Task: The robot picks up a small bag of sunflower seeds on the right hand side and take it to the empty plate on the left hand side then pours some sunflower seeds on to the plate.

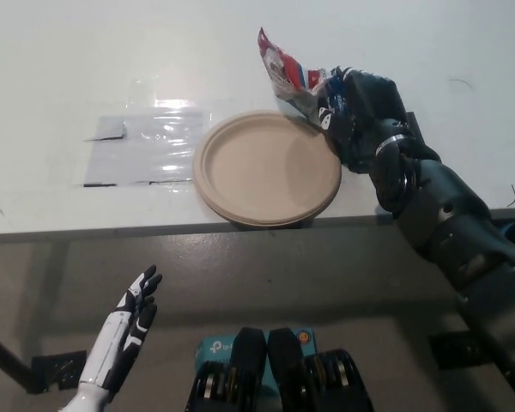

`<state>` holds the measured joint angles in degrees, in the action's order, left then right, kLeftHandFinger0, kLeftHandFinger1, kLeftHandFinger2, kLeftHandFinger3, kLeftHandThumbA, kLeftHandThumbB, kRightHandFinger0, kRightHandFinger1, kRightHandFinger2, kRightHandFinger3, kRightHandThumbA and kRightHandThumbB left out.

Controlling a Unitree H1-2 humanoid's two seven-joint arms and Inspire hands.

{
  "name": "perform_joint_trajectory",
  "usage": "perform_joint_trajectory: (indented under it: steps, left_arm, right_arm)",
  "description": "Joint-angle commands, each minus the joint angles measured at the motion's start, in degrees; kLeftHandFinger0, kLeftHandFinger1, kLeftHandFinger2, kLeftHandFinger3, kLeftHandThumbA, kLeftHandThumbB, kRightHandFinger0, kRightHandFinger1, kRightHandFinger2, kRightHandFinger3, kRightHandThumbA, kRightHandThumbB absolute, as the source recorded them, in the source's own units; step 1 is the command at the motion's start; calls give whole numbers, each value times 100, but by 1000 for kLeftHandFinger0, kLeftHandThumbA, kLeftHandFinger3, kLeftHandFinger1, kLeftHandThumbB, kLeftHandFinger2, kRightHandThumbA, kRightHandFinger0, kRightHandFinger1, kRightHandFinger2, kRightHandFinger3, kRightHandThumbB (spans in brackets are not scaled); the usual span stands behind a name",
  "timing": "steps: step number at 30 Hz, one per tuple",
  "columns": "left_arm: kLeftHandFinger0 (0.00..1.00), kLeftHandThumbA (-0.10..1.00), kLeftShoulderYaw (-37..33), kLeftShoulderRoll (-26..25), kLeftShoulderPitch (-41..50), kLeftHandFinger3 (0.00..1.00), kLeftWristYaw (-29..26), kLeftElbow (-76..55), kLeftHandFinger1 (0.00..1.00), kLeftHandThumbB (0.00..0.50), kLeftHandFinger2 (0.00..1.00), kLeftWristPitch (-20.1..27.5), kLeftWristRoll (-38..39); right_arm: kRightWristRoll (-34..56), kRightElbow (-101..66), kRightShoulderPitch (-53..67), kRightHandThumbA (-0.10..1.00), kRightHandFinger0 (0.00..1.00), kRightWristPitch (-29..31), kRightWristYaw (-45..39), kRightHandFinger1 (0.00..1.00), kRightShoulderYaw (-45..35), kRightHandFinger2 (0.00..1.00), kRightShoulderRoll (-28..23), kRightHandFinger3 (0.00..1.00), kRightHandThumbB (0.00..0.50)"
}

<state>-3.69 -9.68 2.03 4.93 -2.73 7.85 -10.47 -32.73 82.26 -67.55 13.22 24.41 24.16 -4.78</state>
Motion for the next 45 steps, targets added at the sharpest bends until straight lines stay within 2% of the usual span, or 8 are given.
perform_joint_trajectory:
  steps: [1, 5, 12, 15, 18, 28, 37, 45]
  left_arm:
    - [1000, 1000, 0, -89, -73, 1000, 67, -191, 1000, 163, 1000, 58, 66]
    - [1000, 1000, 12, -102, -114, 1000, 90, -162, 1000, 155, 1000, 84, 105]
    - [1000, 1000, 0, -109, -110, 1000, 79, -122, 1000, 144, 1000, 138, 67]
    - [1000, 1000, 8, -107, -126, 1000, 90, -113, 1000, 142, 1000, 151, 109]
    - [1000, 1000, 3, -131, -144, 1000, 92, -101, 1000, 140, 1000, 168, 75]
    - [1000, 1000, 3, -132, -137, 1000, 94, -110, 1000, 121, 1000, 186, 95]
    - [1000, 1000, 7, -168, -208, 1000, 124, -123, 1000, 117, 1000, 107, 113]
    - [1000, 1000, -6, -207, -275, 1000, 130, -119, 1000, 109, 1000, 96, 76]
  right_arm:
    - [13, -114, -269, -100, 0, 396, 402, 102, 55, 687, -136, 604, 82]
    - [-26, -144, -321, -100, 0, 502, 450, 79, 122, 653, -218, 561, 33]
    - [-148, -201, -393, -100, 0, 546, 640, 208, 310, 765, -344, 631, 57]
    - [-347, -243, -422, -100, 0, 659, 906, 132, 531, 556, -446, 390, 105]
    - [-462, -265, -447, -100, 0, 694, 1080, 65, 719, 527, -518, 289, 127]
    - [-1366, -357, -530, -100, 0, 695, 1799, 266, 1800, 803, -967, 630, 154]
    - [-1802, -425, -511, -100, 0, 560, 2053, 256, 2466, 756, -1123, 575, 162]
    - [-1952, -537, -382, -100, 0, 590, 2352, 186, 2548, 670, -1169, 371, 217]
